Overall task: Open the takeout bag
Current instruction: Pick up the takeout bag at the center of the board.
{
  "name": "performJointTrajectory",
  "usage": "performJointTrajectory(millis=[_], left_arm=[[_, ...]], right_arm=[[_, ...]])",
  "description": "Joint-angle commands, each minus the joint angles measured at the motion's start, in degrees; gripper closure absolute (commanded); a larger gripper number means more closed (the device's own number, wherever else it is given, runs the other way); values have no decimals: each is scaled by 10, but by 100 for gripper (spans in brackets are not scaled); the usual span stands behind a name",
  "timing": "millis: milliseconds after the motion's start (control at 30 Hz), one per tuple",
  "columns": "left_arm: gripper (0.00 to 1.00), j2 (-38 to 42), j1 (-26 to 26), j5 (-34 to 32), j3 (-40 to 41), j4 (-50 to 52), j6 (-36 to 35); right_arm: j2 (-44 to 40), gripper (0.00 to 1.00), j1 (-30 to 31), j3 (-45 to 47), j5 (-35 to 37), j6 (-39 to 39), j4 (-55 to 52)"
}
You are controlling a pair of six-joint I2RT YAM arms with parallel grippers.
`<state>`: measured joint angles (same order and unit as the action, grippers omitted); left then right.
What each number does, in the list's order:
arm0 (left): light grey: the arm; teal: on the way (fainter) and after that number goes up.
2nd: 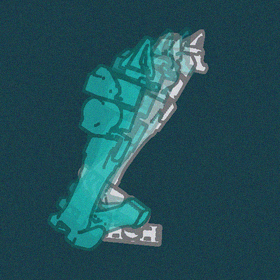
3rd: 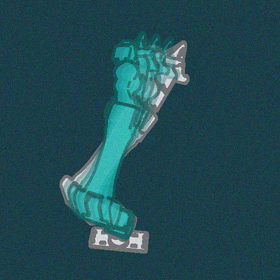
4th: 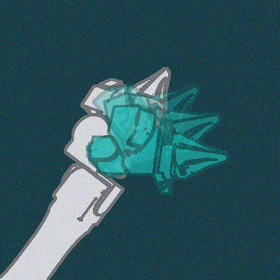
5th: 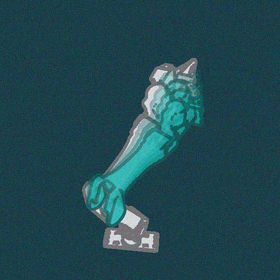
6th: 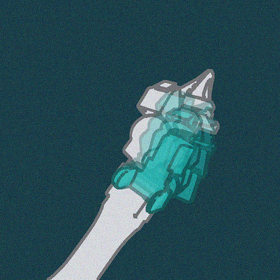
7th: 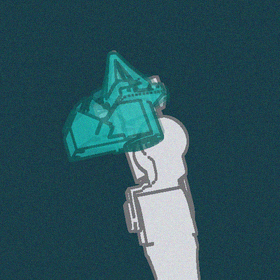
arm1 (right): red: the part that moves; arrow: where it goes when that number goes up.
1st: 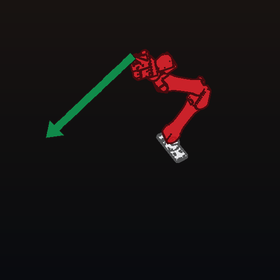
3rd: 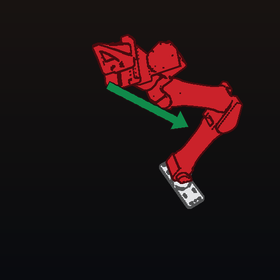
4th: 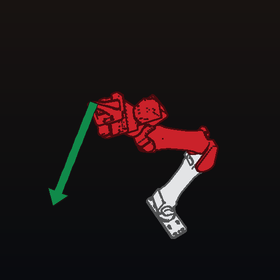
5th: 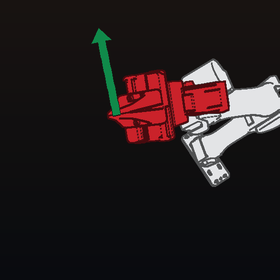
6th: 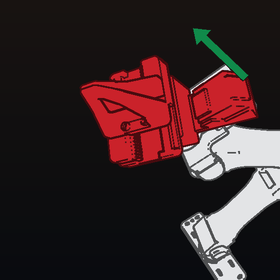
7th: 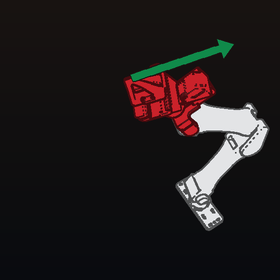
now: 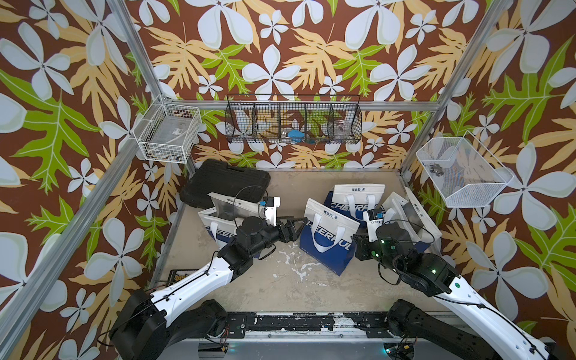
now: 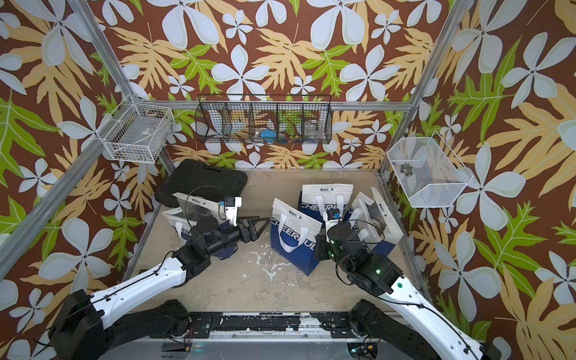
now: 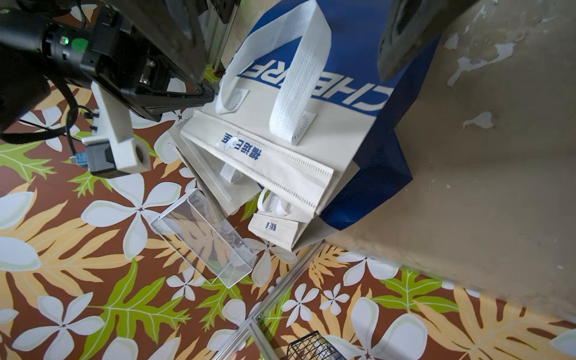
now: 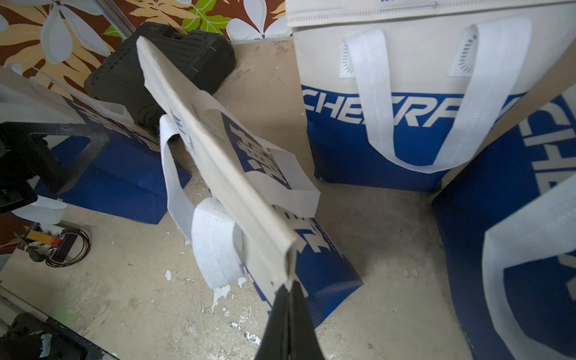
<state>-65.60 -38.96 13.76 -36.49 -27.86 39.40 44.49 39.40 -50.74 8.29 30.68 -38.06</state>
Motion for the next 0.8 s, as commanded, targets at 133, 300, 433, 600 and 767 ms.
performJointTrajectory(millis=[133, 300, 433, 600, 767], left_arm=[[15, -79, 0, 47, 7, -99, -86], [19, -94, 0, 90, 25, -181, -124], [25, -131, 1, 104, 42, -255, -135], [36, -174, 6, 133, 32, -304, -132], [31, -207, 15, 131, 7, -316, -126]], right_arm=[[-26, 100, -6, -6, -83, 17, -7], [-45, 100, -6, -5, -101, 17, -19], [-53, 100, -7, -1, -106, 20, -23], [-64, 100, -7, 9, -122, 24, -22], [-79, 100, -7, 11, -127, 30, -29]])
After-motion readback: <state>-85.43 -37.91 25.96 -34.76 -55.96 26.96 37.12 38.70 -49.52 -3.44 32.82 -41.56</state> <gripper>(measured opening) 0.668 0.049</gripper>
